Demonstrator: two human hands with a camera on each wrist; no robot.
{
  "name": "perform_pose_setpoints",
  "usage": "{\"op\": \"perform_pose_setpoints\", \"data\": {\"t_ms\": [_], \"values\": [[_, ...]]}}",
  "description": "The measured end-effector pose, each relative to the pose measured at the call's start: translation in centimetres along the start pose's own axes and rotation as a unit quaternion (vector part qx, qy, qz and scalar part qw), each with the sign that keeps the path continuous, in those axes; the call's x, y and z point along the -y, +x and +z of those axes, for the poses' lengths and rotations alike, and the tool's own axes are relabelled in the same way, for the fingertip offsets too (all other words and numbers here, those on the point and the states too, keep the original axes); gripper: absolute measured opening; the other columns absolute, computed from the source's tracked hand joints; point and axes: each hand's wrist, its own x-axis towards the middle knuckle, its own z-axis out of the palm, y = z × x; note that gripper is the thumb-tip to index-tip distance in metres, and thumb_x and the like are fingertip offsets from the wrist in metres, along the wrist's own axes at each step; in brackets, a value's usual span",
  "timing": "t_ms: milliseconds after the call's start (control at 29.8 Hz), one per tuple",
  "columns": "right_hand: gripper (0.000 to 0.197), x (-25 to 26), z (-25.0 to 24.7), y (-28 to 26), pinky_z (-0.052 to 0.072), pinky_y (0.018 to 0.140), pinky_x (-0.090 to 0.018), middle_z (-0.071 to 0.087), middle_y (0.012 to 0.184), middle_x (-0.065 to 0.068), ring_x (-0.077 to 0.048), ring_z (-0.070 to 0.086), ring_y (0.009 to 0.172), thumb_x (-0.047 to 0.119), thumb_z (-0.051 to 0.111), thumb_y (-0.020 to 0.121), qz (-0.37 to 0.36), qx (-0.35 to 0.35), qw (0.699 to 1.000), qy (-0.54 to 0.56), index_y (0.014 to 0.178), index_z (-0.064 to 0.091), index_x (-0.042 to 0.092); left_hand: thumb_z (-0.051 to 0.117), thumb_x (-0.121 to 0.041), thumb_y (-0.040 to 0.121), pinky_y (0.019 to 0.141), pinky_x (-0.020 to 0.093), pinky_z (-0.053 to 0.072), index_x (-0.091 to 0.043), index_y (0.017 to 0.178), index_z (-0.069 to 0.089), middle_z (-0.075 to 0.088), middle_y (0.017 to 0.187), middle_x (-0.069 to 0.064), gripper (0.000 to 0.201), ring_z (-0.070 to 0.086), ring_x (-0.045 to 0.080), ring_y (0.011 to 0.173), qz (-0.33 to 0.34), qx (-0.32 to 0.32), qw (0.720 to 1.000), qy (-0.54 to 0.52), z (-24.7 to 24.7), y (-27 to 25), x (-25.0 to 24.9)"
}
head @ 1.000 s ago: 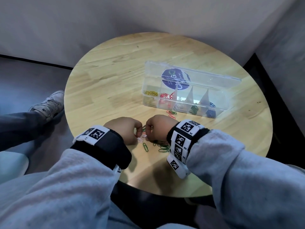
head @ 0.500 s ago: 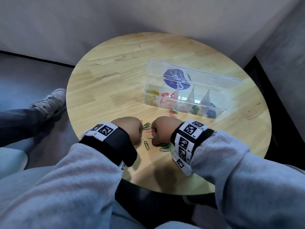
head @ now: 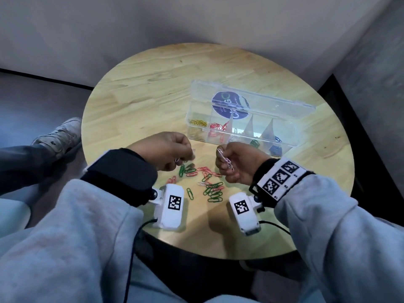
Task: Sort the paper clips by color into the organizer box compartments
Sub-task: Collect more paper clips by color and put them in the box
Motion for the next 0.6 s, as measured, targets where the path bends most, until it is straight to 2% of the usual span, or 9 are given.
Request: {"op": "perform_pose_setpoints", "data": {"t_ms": [67, 134, 202, 269, 370, 437, 504, 605], "values": [[0.019, -0.2, -0.1, -0.2, 0.017, 0.039, -0.011, 0.039, 0.051, -0.004, -0.011, 0.033, 0.038, 0.013, 0.033, 0.067, -0.009, 0.055, 0.997, 0.051, 0.052, 0.045, 0.01, 0.047, 0.006, 0.083, 0.036, 0.011, 0.023, -0.014, 0.058, 0.043, 0.046, 0.053, 0.001, 0.032, 0.035, 0.009, 0.041, -0.005, -0.018, 0.993, -0.118, -0.1, -0.1, -0.2], [0.022, -0.4, -0.2, -0.2, 0.017, 0.04, -0.012, 0.039, 0.053, -0.005, -0.011, 0.033, 0.04, 0.013, 0.03, 0.068, -0.014, 0.079, 0.994, 0.077, 0.053, 0.045, 0.009, 0.045, 0.003, 0.079, 0.033, 0.01, 0.022, -0.014, 0.057, 0.04, 0.045, 0.054, 0.001, 0.029, 0.034, 0.009, 0.041, -0.015, -0.015, 0.982, -0.187, -0.3, -0.1, -0.2], [0.023, -0.5, -0.2, -0.1, 0.018, 0.039, -0.011, 0.041, 0.053, -0.006, -0.012, 0.034, 0.041, 0.014, 0.029, 0.069, -0.018, 0.091, 0.992, 0.091, 0.053, 0.046, 0.008, 0.044, -0.001, 0.074, 0.031, 0.01, 0.021, -0.016, 0.057, 0.037, 0.044, 0.054, 0.0, 0.024, 0.034, 0.009, 0.041, -0.032, 0.005, 0.973, -0.228, -0.5, -0.2, -0.1], [0.024, -0.5, -0.2, 0.0, 0.021, 0.036, -0.01, 0.042, 0.053, -0.007, -0.012, 0.035, 0.042, 0.017, 0.031, 0.07, -0.012, 0.097, 0.991, 0.093, 0.055, 0.047, 0.008, 0.038, -0.002, 0.077, 0.031, 0.01, 0.02, -0.016, 0.058, 0.034, 0.044, 0.055, 0.001, 0.024, 0.034, 0.008, 0.041, -0.042, 0.016, 0.967, -0.25, -0.7, -0.1, -0.1], [0.032, -0.4, -0.1, 0.3, 0.022, 0.033, -0.009, 0.044, 0.054, -0.006, -0.011, 0.035, 0.039, 0.027, 0.033, 0.082, 0.012, 0.068, 0.995, 0.073, 0.062, 0.05, 0.008, 0.032, -0.002, 0.079, 0.032, 0.008, 0.019, -0.016, 0.059, 0.032, 0.045, 0.055, 0.002, 0.024, 0.034, 0.009, 0.04, -0.047, 0.01, 0.958, -0.283, -0.9, -0.1, -0.3], [0.037, -0.3, 0.3, 0.6, 0.021, 0.032, -0.009, 0.043, 0.053, -0.004, -0.009, 0.035, 0.036, 0.03, 0.033, 0.091, 0.041, 0.01, 0.999, 0.02, 0.064, 0.05, 0.009, 0.031, -0.004, 0.077, 0.032, 0.008, 0.018, -0.017, 0.06, 0.033, 0.043, 0.053, 0.001, 0.022, 0.033, 0.009, 0.039, -0.051, 0.011, 0.952, -0.302, -1.0, -0.2, -0.4], [0.032, -0.2, 0.8, 0.8, 0.019, 0.031, -0.01, 0.042, 0.054, -0.001, -0.008, 0.034, 0.037, 0.027, 0.042, 0.093, 0.066, -0.056, 0.992, -0.087, 0.066, 0.05, 0.012, 0.031, -0.005, 0.075, 0.032, 0.008, 0.018, -0.017, 0.059, 0.033, 0.042, 0.052, 0.0, 0.02, 0.032, 0.009, 0.038, -0.053, 0.014, 0.948, -0.313, -1.1, -0.3, -0.4], [0.023, 0.1, 1.5, 0.9, 0.021, 0.035, -0.014, 0.044, 0.06, 0.0, -0.011, 0.034, 0.046, 0.029, 0.057, 0.089, 0.07, -0.087, 0.956, -0.271, 0.073, 0.054, 0.013, 0.03, -0.006, 0.075, 0.033, 0.009, 0.017, -0.019, 0.06, 0.031, 0.04, 0.05, -0.001, 0.02, 0.031, 0.008, 0.037, -0.055, 0.019, 0.944, -0.326, -1.1, -0.2, -0.4]]}}
